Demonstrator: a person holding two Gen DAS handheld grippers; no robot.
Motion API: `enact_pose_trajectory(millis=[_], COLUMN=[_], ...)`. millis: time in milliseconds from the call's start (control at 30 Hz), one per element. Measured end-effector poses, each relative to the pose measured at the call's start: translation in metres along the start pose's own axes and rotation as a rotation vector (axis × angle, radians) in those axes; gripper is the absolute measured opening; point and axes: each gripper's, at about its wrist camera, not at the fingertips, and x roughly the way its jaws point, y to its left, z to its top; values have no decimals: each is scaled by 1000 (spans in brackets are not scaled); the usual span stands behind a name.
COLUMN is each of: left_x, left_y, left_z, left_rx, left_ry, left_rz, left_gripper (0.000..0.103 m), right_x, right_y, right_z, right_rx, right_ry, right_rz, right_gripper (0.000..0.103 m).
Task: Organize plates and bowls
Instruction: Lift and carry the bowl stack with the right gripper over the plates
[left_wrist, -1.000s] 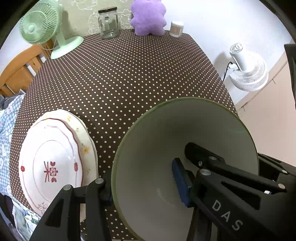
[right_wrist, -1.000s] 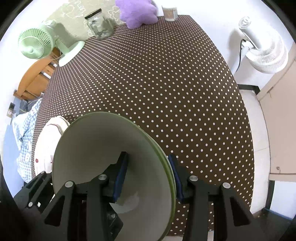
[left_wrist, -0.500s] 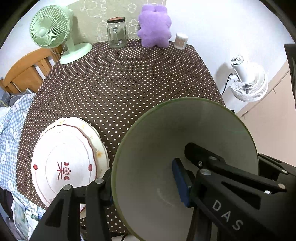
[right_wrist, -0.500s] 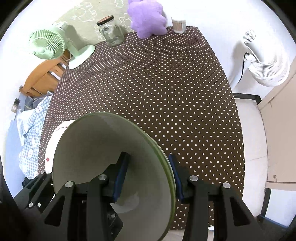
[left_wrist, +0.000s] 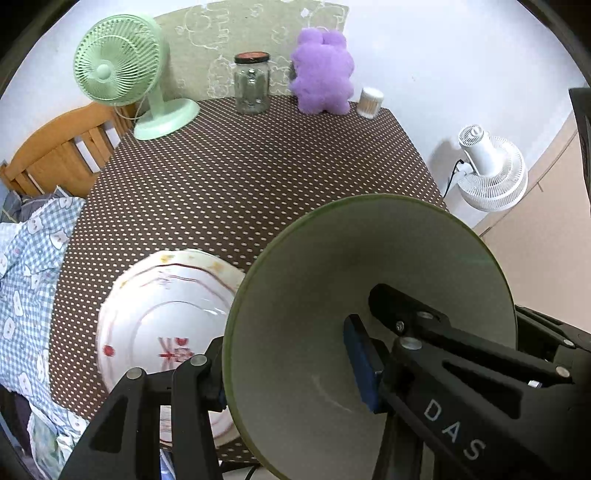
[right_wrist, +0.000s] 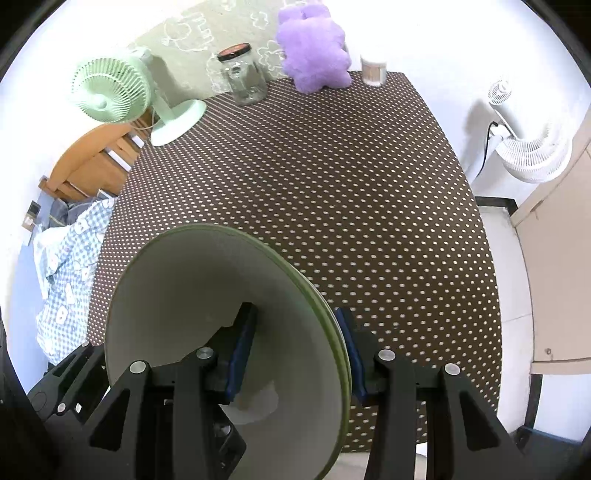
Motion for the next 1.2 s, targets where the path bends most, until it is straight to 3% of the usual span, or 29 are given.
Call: enact_pose_trajectory(millis=[733, 1200], left_x=[-9, 17], left_y=[119, 154], left_z=[-3, -5], left_rx=[44, 61], left_ry=[26, 89], left_rz=[-2, -42], left_gripper=[52, 52], right_x=[29, 65], right_y=[121, 150], right_z=[-11, -16], right_rx=[49, 91], right_ry=[12, 64], right_rz=[11, -25], right_gripper=[48, 48])
